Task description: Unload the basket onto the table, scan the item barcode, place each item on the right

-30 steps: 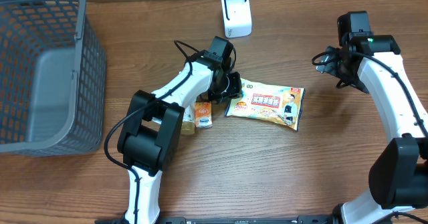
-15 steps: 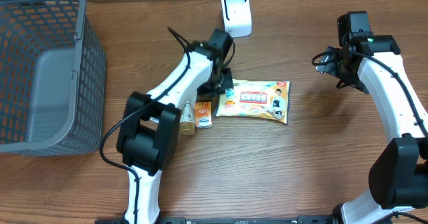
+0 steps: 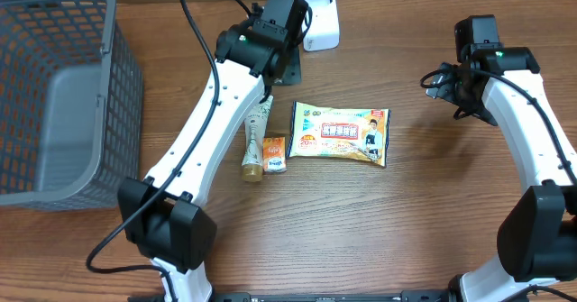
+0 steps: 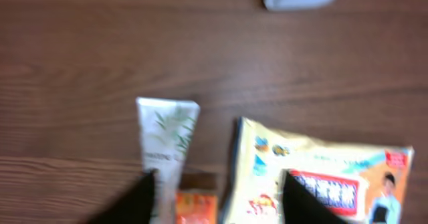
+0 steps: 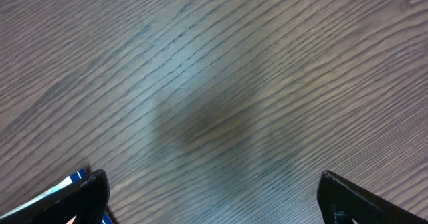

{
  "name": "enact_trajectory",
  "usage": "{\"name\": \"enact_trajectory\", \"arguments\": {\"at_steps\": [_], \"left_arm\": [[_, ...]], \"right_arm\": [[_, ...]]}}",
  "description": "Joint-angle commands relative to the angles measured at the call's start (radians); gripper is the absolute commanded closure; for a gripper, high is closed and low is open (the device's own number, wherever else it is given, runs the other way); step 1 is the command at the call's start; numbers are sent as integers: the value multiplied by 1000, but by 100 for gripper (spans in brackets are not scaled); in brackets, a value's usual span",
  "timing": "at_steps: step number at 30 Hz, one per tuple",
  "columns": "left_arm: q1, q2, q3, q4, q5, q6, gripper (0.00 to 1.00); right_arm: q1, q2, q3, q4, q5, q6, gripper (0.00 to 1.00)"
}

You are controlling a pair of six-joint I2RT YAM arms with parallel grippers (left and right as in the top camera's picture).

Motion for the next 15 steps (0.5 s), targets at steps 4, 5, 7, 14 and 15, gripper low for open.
{"name": "enact_trajectory", "arguments": {"at_steps": [4, 5, 7, 14, 15], "left_arm": [[44, 103, -15, -44, 229, 18, 0], [45, 109, -15, -50, 229, 18, 0], [47, 124, -16, -57, 228, 18, 0], [56, 151, -16, -78, 191, 13, 0], [66, 152, -16, -82, 191, 13, 0]], "right_arm": [[-3, -1, 3, 4, 14, 0, 0], [-3, -1, 3, 4, 13, 0, 0], [-3, -1, 3, 4, 13, 0, 0], [-3, -1, 3, 57, -93, 26, 0], [-3, -1, 3, 69, -118, 26, 0]]}}
